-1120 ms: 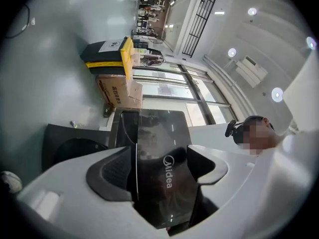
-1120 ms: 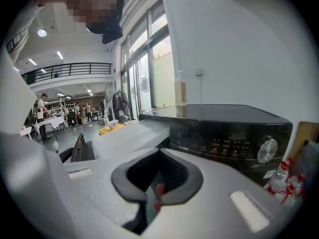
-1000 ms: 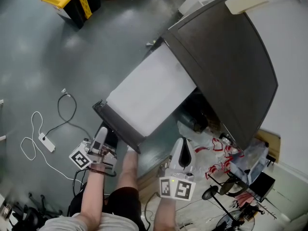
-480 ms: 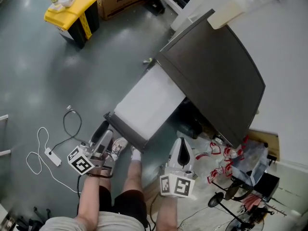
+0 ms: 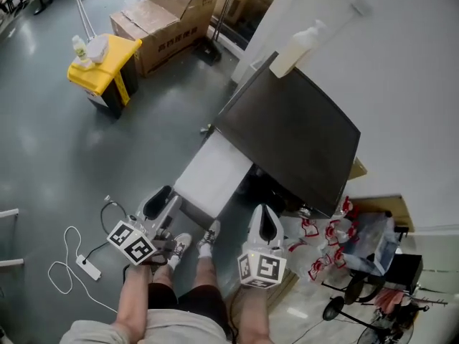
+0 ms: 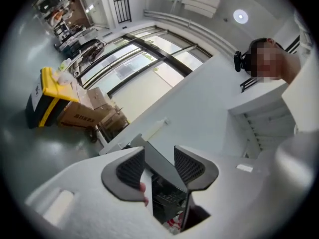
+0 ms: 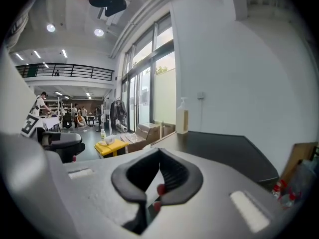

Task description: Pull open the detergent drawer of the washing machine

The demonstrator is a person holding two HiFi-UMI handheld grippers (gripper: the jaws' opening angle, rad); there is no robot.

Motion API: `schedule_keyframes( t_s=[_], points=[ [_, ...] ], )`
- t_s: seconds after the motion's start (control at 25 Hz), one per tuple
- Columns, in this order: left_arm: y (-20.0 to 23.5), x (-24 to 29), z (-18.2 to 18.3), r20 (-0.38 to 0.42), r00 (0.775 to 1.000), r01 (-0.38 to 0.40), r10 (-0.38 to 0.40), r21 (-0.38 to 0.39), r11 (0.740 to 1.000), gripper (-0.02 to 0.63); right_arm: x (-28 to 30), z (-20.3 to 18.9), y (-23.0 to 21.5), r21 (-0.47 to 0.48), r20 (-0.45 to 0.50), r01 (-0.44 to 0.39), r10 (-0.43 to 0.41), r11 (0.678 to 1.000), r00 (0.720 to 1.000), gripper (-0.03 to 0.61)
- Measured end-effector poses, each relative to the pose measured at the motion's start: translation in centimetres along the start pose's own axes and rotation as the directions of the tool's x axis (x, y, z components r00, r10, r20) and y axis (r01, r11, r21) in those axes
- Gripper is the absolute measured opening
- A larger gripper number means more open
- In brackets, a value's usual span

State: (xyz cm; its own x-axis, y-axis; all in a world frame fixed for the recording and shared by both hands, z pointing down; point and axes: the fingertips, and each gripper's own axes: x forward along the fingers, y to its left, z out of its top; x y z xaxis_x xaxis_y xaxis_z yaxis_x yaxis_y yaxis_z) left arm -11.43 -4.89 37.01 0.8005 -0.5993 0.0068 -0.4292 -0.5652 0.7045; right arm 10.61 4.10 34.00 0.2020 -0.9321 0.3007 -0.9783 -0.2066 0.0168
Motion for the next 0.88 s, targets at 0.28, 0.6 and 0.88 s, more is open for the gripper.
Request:
schedule_keyframes(
  t_s=[0.28, 0.6, 0.88],
  points=[
    [-6.4, 3.2, 4.1, -0.042, 0.998, 0.047, -0.038, 0.236, 0.971, 0.135, -1.9, 4.8, -0.7, -0.002, 0.054, 0.032, -0.031, 0.999, 0.998, 0.005],
    [-11.8, 4.5, 6.8, -0.036, 0.999, 0.043, -0.029, 0.475, 0.879, 0.054, -5.0, 8.4, -1.4, 0.005, 0.133, 0.068, -0.068, 0.998, 0.989, 0.005],
    [-16.8, 5.2, 7.3, -0.033, 0.998, 0.061, -0.051, 0.623, 0.780, 0.018, -8.2, 10.2, -2.1, 0.012, 0.197, 0.103, -0.104, 0.995, 0.975, 0.005]
  ],
)
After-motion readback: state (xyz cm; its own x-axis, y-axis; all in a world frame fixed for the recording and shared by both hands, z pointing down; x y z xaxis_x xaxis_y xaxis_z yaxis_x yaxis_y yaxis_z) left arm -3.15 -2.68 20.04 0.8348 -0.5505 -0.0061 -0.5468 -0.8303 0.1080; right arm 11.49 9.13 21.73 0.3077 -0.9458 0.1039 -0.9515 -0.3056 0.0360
